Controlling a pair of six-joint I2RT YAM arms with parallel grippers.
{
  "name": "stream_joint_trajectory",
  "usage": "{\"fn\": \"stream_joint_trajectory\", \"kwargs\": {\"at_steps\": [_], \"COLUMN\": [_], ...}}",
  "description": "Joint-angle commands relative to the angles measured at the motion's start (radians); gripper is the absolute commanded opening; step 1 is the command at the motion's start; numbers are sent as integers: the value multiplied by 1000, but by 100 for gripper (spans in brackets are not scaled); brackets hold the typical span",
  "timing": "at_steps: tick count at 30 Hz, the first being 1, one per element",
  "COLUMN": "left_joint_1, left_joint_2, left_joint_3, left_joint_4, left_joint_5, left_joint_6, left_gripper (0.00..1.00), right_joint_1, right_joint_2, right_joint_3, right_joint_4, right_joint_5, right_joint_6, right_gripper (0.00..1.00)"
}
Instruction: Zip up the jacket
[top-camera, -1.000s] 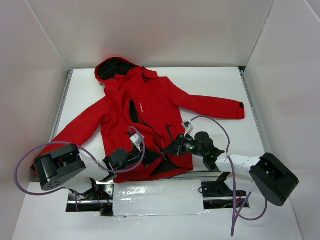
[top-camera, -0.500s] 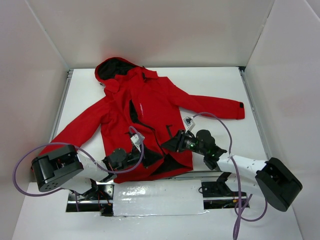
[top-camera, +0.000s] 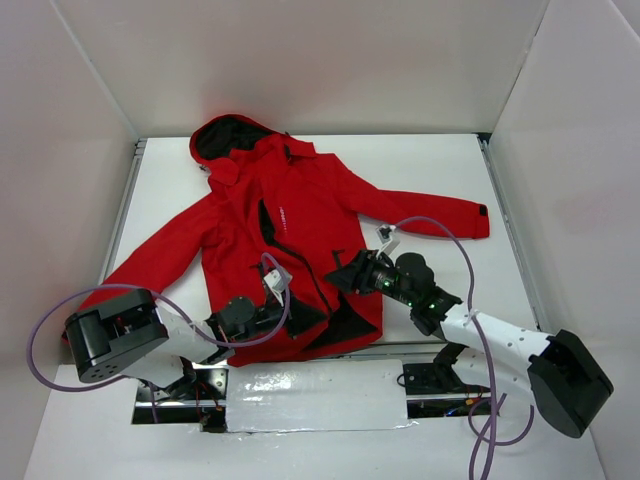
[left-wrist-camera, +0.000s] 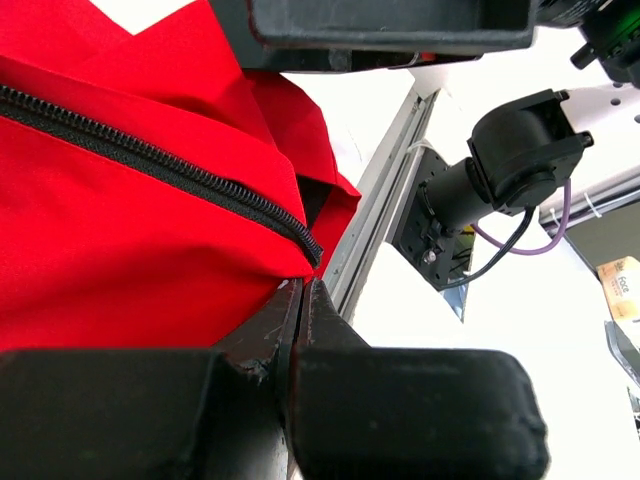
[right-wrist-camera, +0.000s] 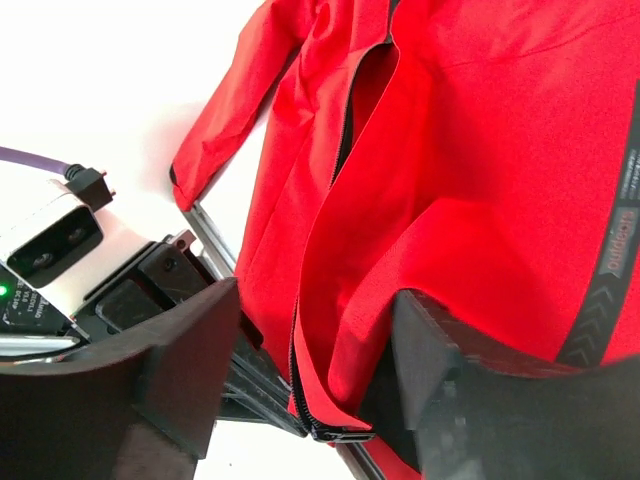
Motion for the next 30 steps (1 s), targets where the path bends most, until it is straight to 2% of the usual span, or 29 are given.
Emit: {"fn": "stream_joint_trajectory", "kwargs": {"at_steps": [1,2,6,11,12,13,28,29,30], "left_joint_1": [-19,-19,-19,-19,-19,-19,-18,-18,-18], "left_joint_2": [11,9,-23,-48,-46,-48,-45,-40,-37], "left_joint_3": [5,4,2,4,2,2,8,8,8], "left_joint_4": [25,22,-1,-28,-27,-27,-27,-24,-19], "left_joint_5": [68,65,50,32,30,30,30,30,30], "left_joint_6": [-12,-12,-17,-15,-20,-20,-24,-24,-26], "left_gripper": [0,0,0,0,0,0,0,0,0], "right_joint_1": [-16,-16,-18,-16,-16,-16,-15,-15,-13], "right_joint_2": [-41,-50,-92,-80,-77,-75,-285,-297,-326], "right_joint_3": [67,69,92,144,149,150,92,80,74], "right_joint_4": [21,2,-60,-212,-233,-265,-610,-620,-632], "right_joint_5": [67,66,26,-54,-78,-95,-160,-163,-178], "right_joint_6": [-26,-23,-23,-48,-51,-48,-42,-40,-34], "right_gripper": [71,71,85,87,98,98,100,99,95]}}
